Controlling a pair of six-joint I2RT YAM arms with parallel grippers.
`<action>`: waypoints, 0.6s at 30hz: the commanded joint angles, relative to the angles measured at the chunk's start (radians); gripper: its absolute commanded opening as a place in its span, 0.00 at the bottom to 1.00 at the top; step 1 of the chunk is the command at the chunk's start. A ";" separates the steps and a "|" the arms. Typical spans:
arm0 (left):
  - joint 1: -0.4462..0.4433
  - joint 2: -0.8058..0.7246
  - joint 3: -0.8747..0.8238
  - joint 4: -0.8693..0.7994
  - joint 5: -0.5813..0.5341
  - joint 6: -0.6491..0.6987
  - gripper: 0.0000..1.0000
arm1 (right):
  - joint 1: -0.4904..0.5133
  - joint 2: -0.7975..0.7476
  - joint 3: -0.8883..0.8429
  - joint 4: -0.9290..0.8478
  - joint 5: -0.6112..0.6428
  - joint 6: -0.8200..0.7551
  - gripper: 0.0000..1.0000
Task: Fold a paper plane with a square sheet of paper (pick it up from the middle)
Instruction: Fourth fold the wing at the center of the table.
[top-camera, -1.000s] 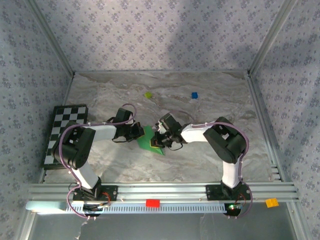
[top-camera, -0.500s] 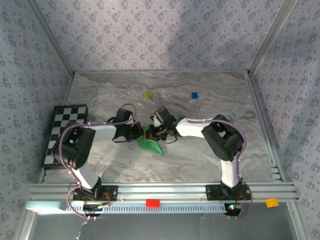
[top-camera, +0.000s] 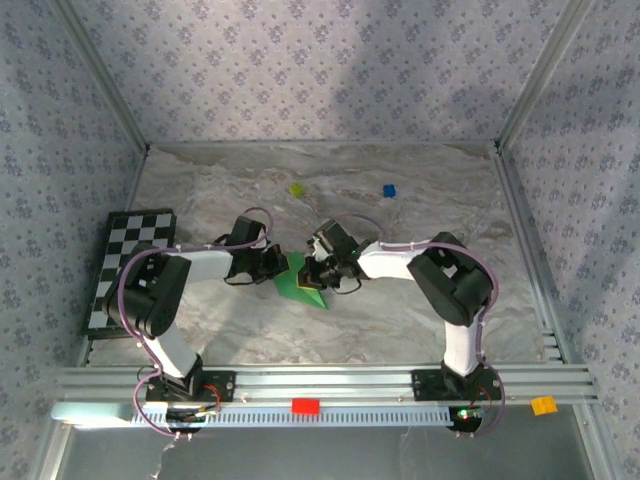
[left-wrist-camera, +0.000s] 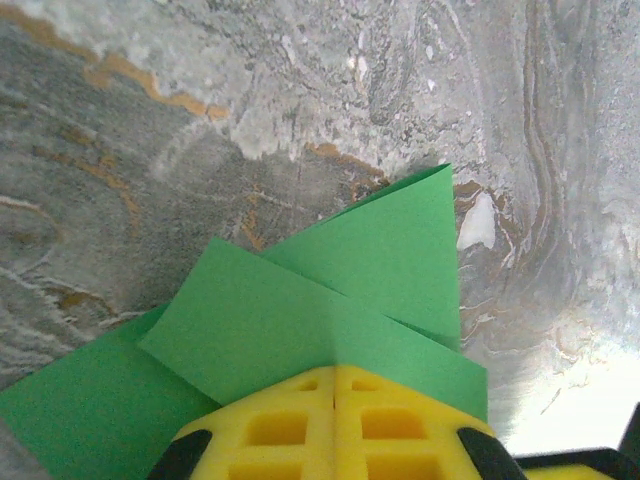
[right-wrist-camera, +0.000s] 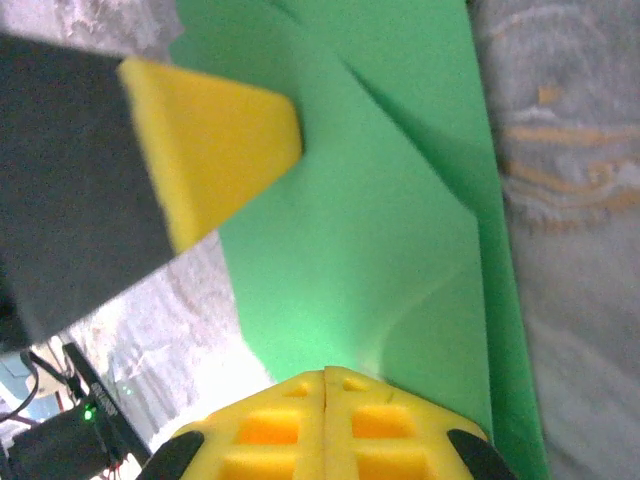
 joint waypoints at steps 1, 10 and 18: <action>0.010 0.021 -0.022 -0.078 -0.049 0.025 0.00 | -0.002 -0.057 -0.076 0.046 -0.049 -0.007 0.06; 0.011 0.024 -0.024 -0.072 -0.047 0.026 0.00 | 0.001 -0.079 -0.224 0.047 -0.014 -0.014 0.06; 0.011 0.023 -0.023 -0.076 -0.044 0.027 0.00 | -0.001 -0.175 -0.251 0.062 -0.038 -0.017 0.07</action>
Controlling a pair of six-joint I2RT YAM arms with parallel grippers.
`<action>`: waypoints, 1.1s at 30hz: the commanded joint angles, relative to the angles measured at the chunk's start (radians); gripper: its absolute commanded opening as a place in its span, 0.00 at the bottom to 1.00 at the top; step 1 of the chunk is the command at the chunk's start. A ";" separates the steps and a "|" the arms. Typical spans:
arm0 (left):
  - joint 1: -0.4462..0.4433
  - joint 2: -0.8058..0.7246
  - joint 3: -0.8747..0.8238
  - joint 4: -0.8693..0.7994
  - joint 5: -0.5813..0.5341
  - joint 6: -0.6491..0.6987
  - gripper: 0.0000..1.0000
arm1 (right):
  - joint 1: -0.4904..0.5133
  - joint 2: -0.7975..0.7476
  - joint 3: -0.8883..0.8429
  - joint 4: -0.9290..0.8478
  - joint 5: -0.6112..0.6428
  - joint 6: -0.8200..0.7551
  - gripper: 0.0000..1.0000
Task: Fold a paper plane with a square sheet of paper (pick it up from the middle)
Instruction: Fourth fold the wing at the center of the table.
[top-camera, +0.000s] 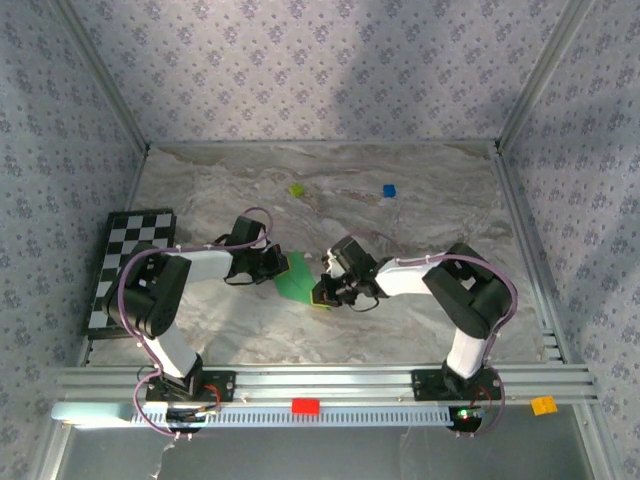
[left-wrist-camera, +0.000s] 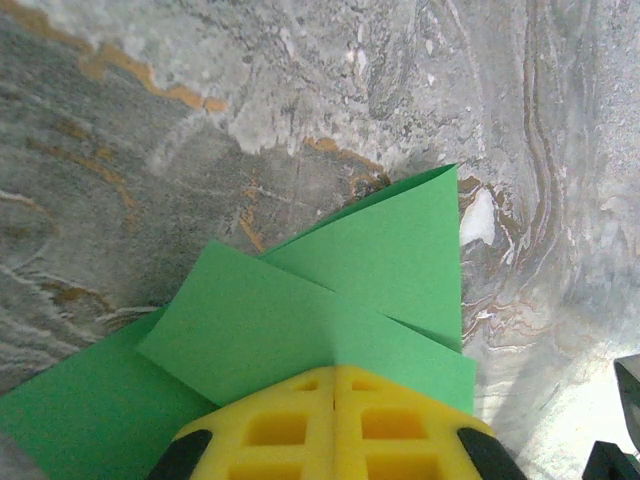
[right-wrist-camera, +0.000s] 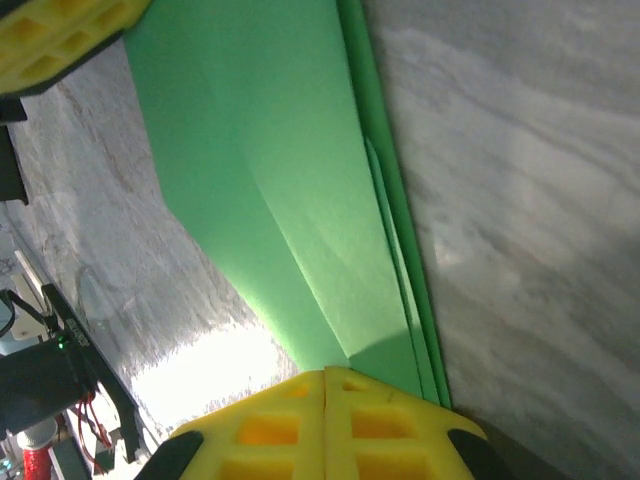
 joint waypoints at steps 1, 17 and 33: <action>0.011 0.023 -0.022 -0.074 -0.050 0.027 0.00 | -0.001 -0.062 -0.014 -0.058 -0.005 -0.028 0.07; 0.010 0.032 -0.018 -0.071 -0.037 0.020 0.00 | -0.004 -0.171 -0.096 -0.108 0.065 -0.027 0.09; 0.010 0.001 -0.023 -0.069 0.002 -0.032 0.00 | 0.003 -0.273 -0.146 -0.131 0.142 0.175 0.41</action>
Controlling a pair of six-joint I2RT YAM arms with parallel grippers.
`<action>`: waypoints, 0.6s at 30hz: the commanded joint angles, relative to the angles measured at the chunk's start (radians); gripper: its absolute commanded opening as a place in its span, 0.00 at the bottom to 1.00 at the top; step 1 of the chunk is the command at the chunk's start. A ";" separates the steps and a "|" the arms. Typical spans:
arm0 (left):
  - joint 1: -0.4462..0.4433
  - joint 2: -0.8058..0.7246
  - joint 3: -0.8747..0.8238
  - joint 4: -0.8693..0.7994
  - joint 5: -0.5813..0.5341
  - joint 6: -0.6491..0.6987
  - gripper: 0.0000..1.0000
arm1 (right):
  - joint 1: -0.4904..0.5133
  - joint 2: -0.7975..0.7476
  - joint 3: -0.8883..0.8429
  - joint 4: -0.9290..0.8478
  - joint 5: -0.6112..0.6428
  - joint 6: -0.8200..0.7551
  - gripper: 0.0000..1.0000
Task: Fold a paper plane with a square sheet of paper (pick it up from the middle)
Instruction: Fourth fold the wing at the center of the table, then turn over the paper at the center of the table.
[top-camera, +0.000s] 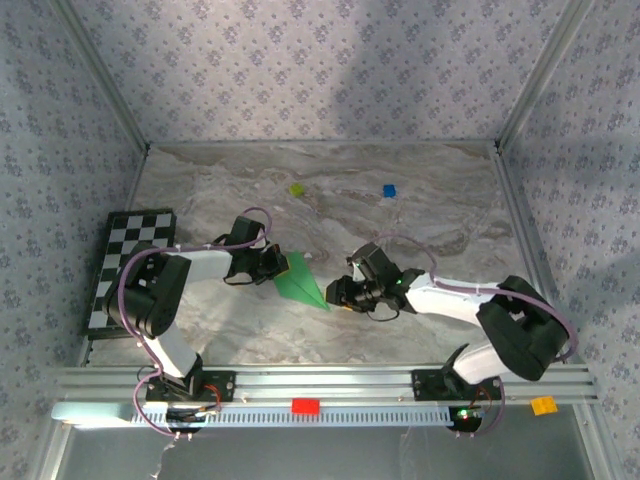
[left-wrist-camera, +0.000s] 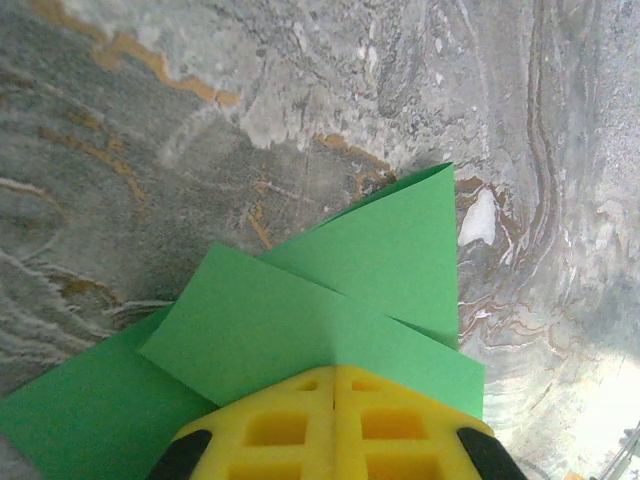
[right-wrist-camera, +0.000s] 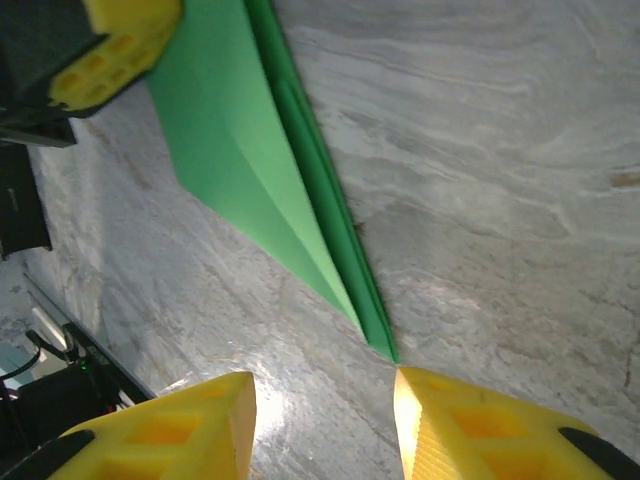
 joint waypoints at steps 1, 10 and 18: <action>0.005 -0.003 -0.021 -0.069 -0.014 -0.011 0.00 | 0.018 0.052 0.031 -0.032 -0.011 0.038 0.40; 0.008 -0.009 -0.021 -0.073 -0.010 -0.012 0.00 | 0.049 0.103 0.066 -0.042 0.036 0.037 0.34; 0.008 -0.048 -0.027 -0.083 -0.016 -0.004 0.00 | 0.037 0.056 0.049 -0.100 0.094 0.042 0.32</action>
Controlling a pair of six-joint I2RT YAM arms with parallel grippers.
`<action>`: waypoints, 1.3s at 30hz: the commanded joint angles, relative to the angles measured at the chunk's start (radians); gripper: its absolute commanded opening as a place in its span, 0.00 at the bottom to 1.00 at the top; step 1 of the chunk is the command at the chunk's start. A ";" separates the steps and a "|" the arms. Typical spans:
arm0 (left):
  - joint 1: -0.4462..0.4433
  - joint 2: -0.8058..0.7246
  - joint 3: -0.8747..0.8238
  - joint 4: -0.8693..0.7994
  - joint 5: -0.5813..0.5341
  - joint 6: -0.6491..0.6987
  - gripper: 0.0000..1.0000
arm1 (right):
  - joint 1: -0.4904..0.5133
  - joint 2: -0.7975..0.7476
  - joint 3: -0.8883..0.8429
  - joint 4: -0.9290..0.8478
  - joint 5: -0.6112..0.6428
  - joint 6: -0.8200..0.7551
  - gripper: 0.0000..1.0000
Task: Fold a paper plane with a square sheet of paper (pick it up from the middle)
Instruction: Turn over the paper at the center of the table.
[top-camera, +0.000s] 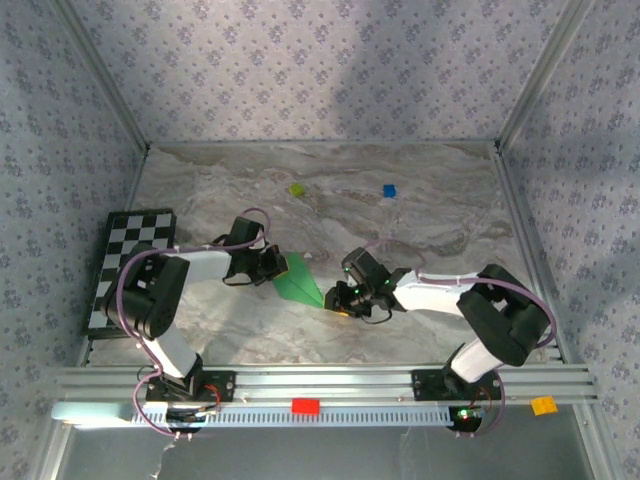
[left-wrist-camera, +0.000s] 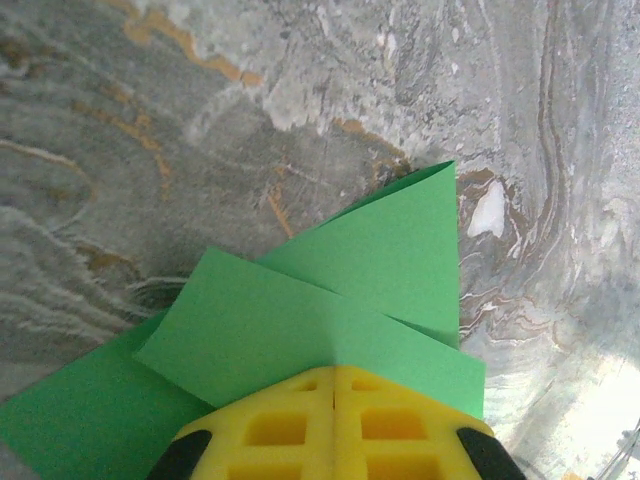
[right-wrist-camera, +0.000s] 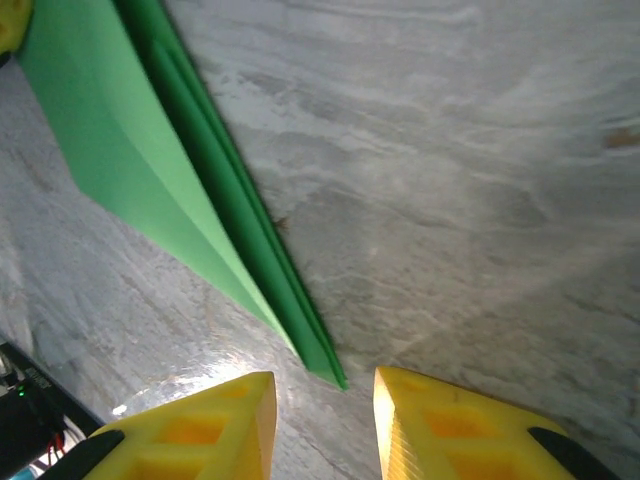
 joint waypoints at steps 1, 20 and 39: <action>0.006 -0.038 -0.021 -0.067 -0.020 0.008 0.00 | -0.004 -0.045 0.004 -0.051 0.050 0.011 0.32; 0.024 -0.076 -0.046 -0.087 -0.031 0.021 0.00 | -0.012 -0.032 0.029 -0.003 0.005 0.000 0.37; 0.036 -0.067 -0.051 -0.068 -0.010 0.012 0.00 | -0.003 -0.032 0.027 -0.007 0.004 -0.004 0.40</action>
